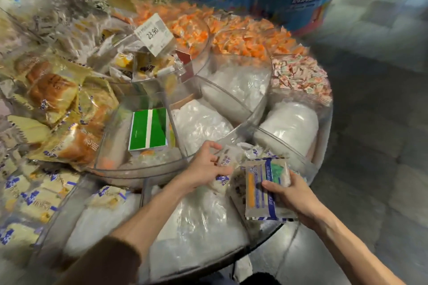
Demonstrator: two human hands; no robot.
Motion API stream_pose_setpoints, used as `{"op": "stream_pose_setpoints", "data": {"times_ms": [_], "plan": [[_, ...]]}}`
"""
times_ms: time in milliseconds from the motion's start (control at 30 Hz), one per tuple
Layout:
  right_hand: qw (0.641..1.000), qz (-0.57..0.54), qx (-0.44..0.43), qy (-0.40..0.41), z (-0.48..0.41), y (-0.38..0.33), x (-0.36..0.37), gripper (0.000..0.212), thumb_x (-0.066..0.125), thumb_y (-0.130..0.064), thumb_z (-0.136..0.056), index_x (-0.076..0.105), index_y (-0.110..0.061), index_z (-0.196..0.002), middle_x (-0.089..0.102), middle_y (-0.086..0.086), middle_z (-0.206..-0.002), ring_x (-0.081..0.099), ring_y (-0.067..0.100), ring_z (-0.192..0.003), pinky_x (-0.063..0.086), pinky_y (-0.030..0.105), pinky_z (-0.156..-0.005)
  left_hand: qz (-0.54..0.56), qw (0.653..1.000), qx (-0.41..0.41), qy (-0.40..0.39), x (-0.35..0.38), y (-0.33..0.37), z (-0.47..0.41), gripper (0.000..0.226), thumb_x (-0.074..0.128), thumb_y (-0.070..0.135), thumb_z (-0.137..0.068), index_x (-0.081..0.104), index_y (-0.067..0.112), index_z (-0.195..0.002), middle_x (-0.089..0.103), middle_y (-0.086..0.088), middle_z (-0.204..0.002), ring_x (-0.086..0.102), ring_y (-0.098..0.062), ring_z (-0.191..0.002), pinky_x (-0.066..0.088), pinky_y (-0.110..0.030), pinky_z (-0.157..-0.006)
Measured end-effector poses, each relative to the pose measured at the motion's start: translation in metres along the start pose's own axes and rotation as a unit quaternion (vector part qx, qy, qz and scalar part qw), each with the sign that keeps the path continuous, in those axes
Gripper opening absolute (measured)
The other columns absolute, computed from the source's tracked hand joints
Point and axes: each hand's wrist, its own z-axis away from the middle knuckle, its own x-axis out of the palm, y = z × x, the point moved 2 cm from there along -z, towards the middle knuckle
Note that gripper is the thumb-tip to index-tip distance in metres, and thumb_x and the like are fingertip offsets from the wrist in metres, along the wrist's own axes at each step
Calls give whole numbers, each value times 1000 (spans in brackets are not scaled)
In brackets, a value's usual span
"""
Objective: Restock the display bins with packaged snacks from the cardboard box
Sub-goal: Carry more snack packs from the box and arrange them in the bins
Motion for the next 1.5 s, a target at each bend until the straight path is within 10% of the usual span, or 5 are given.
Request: {"op": "stream_pose_setpoints", "data": {"times_ms": [667, 867, 1067, 1333, 1500], "plan": [[998, 59, -3, -35, -29, -37, -38, 35, 71, -8, -87, 56, -8, -119, 78, 7, -89, 73, 20, -70, 54, 23, -53, -603, 776, 184, 10, 40, -33, -81, 43, 60, 30, -96, 48, 19, -137, 51, -5, -140, 46, -21, -127, 41, -35, -106], [995, 74, -19, -67, -29, -51, -20, 46, 76, -19, -79, 58, -8, -120, 77, 10, -94, 67, 43, -83, 53, 41, -72, -501, 825, 254, 66, 29, -17, -52, 84, 72, 25, -89, 22, 35, -156, 32, 0, -154, 32, -19, -139, 32, -37, -112], [977, 84, -2, -198, -24, -73, 40, 46, 76, -12, -74, 60, -6, -116, 76, 14, -105, 74, 27, -95, 61, 31, -79, -611, 681, 394, 87, -16, -7, 17, 106, 87, 33, -69, 24, 33, -154, 28, -12, -159, 35, -31, -142, 43, -46, -107], [955, 148, 39, -254, -4, -70, 140, 60, 59, -73, -85, 73, -23, -115, 69, 10, -125, 59, 20, -105, 41, 45, -104, -548, 716, 397, 170, -94, -40, 127, 69, 84, -1, -62, 67, 17, -127, 58, -6, -141, 50, -28, -134, 44, -47, -107], [961, 135, 21, -241, 12, -51, 191, 32, 61, -31, -97, 68, -10, -120, 77, 3, -104, 71, 25, -98, 57, 34, -73, -370, 862, 258, 232, -150, -91, 205, 44, 72, 16, -84, 63, 24, -127, 63, 7, -129, 54, -8, -120, 49, -43, -104]]}}
